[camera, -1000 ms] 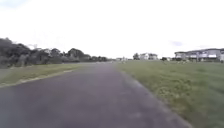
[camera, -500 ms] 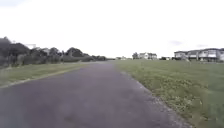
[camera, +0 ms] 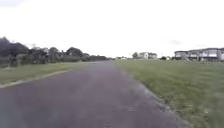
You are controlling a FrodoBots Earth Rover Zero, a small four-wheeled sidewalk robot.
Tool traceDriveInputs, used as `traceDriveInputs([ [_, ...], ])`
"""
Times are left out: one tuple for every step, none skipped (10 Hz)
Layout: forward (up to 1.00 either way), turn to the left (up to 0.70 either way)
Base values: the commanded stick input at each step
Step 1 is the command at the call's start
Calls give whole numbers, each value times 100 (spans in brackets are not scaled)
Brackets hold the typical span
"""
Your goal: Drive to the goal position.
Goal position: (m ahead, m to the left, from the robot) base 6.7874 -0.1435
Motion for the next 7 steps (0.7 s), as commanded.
traceDriveInputs([
  [70,0],
  [70,0],
  [70,0],
  [70,0],
  [70,0],
  [70,0],
  [70,0],
])
